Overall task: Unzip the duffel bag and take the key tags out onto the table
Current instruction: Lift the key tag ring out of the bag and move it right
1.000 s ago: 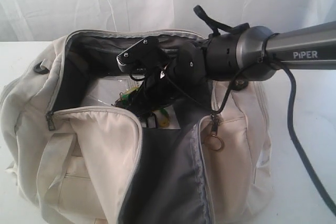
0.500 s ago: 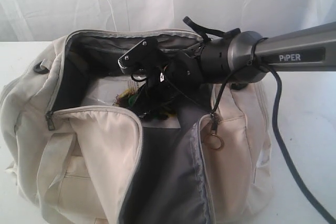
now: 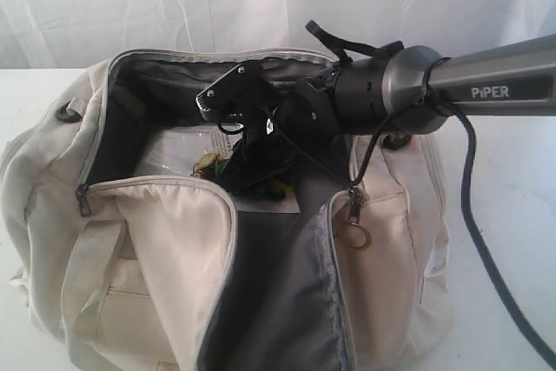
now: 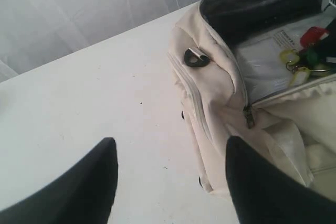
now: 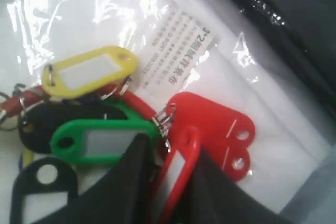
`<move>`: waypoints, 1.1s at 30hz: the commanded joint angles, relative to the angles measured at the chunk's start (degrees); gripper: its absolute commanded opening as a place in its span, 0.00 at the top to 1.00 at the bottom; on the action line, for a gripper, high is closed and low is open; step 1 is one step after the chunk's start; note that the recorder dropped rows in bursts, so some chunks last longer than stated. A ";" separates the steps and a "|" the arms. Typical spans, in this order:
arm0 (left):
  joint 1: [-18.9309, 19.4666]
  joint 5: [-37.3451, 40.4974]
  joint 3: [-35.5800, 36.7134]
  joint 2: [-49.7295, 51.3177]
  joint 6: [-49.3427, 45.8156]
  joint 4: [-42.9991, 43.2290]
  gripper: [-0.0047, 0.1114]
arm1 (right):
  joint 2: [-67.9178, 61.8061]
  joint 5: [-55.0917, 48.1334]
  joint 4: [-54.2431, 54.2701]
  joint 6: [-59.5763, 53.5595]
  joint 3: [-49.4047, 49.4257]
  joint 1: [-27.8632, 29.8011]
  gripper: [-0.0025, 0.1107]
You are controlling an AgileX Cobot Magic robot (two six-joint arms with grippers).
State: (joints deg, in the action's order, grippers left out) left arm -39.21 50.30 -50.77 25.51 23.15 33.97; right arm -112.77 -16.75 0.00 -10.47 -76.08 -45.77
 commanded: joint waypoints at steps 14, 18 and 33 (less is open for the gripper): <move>0.22 0.82 0.06 -0.45 -0.02 -0.69 0.42 | 12.81 1.77 0.00 0.37 0.51 0.11 0.98; 0.22 2.12 0.06 -0.45 -0.02 -0.69 0.42 | 17.86 1.77 0.00 0.37 0.51 0.11 0.98; 0.22 2.24 0.06 -0.45 -0.43 -2.25 0.42 | 33.96 -4.57 -4.28 0.27 0.51 0.11 0.98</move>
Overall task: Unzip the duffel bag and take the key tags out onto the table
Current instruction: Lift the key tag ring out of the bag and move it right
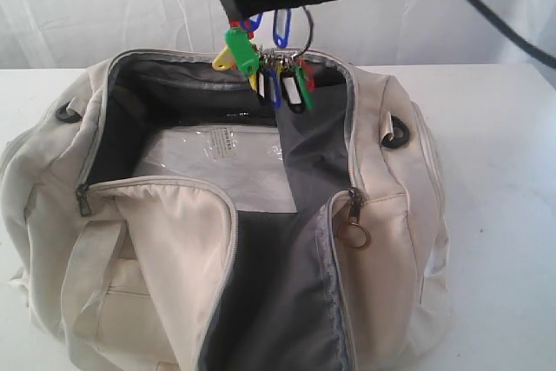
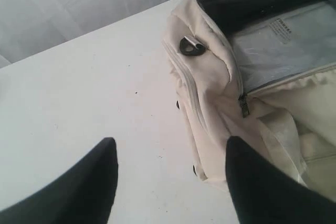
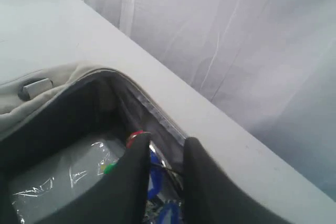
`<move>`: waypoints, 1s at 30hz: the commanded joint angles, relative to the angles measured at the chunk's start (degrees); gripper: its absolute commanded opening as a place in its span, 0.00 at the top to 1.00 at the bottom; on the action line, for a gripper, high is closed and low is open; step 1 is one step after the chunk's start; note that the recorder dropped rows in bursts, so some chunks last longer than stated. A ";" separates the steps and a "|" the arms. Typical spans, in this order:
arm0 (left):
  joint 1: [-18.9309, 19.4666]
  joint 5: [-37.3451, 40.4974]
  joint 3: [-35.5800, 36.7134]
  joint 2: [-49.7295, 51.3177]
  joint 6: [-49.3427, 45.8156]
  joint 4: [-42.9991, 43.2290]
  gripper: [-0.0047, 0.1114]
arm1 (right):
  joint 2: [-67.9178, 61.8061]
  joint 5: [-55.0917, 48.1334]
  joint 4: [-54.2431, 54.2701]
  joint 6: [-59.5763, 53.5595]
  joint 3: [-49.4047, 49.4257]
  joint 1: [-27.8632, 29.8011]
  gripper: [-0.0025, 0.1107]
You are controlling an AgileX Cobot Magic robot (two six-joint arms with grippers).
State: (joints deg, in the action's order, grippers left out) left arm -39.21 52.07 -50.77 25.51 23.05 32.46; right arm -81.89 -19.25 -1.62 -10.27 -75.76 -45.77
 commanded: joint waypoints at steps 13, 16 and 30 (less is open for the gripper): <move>0.22 0.47 0.06 -0.45 -1.01 -2.26 0.42 | 10.57 -15.11 -25.18 11.01 0.20 0.11 0.98; 0.22 0.47 0.06 -0.45 -1.01 -2.40 0.42 | 11.89 -18.69 -28.99 12.07 0.20 0.11 0.98; 0.22 0.47 0.06 -0.45 -2.21 -3.62 0.42 | 14.98 -30.54 -37.56 15.72 0.20 0.11 0.98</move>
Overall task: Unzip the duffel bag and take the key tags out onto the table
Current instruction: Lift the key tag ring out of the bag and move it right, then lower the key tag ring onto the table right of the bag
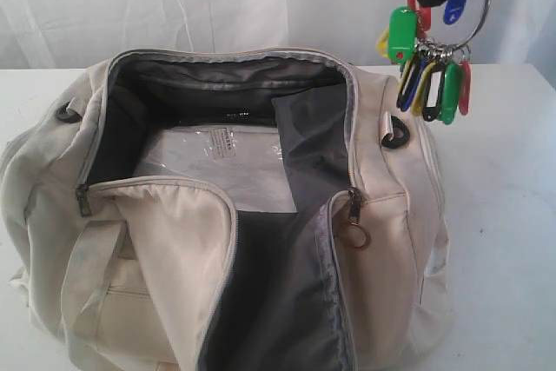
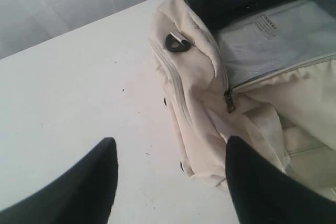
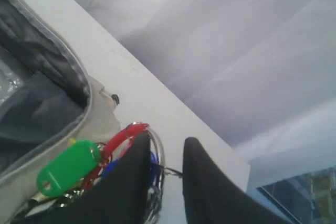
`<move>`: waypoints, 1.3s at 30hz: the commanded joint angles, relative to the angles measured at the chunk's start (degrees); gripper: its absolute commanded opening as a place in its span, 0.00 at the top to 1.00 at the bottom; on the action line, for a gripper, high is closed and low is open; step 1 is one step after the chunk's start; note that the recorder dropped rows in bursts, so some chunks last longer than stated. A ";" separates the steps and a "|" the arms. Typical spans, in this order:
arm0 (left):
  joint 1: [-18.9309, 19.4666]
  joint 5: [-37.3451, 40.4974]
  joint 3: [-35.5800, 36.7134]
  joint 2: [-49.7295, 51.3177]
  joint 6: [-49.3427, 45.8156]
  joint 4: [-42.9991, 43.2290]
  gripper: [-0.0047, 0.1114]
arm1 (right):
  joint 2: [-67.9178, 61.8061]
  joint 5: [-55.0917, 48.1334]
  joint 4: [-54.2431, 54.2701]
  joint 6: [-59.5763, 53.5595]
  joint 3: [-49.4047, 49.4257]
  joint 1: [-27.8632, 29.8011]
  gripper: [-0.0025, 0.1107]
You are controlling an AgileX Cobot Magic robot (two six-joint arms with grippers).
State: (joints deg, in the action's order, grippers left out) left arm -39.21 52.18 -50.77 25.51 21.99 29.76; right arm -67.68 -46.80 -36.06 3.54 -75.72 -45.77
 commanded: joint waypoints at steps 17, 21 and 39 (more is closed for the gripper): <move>0.22 1.42 0.06 -0.45 -1.27 -1.47 0.42 | 2.27 -11.45 -4.22 2.21 0.47 0.11 0.98; 0.22 1.42 0.06 -0.45 -1.27 -1.47 0.42 | 2.38 -12.74 -4.22 2.32 1.81 0.11 0.98; 0.22 2.65 0.06 -0.45 -1.38 -1.59 0.42 | 2.38 -9.77 -4.35 7.43 15.35 0.11 0.98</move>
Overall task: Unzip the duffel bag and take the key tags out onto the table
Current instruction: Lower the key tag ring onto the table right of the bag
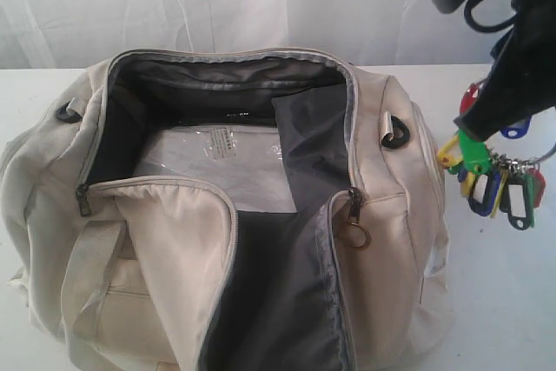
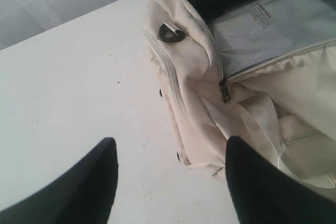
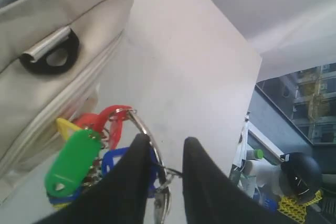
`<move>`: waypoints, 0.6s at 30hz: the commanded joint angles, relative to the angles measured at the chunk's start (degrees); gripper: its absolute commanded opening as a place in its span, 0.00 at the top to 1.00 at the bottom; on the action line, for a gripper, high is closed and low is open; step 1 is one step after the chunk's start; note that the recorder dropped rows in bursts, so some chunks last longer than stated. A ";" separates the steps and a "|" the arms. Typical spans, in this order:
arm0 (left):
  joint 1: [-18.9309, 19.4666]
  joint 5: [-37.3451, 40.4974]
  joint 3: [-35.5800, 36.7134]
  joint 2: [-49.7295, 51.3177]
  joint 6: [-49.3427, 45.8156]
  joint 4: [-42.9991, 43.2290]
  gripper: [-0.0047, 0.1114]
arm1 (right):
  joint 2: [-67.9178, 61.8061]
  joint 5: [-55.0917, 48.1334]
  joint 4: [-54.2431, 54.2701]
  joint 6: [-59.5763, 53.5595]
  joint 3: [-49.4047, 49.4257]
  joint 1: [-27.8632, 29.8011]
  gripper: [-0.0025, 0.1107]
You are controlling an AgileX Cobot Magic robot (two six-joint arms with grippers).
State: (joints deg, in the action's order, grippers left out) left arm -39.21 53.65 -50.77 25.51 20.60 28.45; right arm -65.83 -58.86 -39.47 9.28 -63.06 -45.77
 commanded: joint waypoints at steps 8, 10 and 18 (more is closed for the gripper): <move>0.22 1.66 0.06 -0.45 0.00 -0.38 0.42 | -0.80 9.85 -2.38 8.00 9.11 0.11 0.98; 0.22 1.66 0.06 -0.45 0.00 -0.38 0.42 | -2.07 11.06 -2.62 9.33 9.83 0.11 0.98; 0.22 1.66 0.06 -0.45 0.00 -0.38 0.42 | -8.83 13.32 -7.33 15.30 12.12 0.11 0.98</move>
State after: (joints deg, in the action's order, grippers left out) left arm -39.21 54.95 -50.77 25.51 20.49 28.23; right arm -72.87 -46.41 -43.37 21.88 -51.52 -45.77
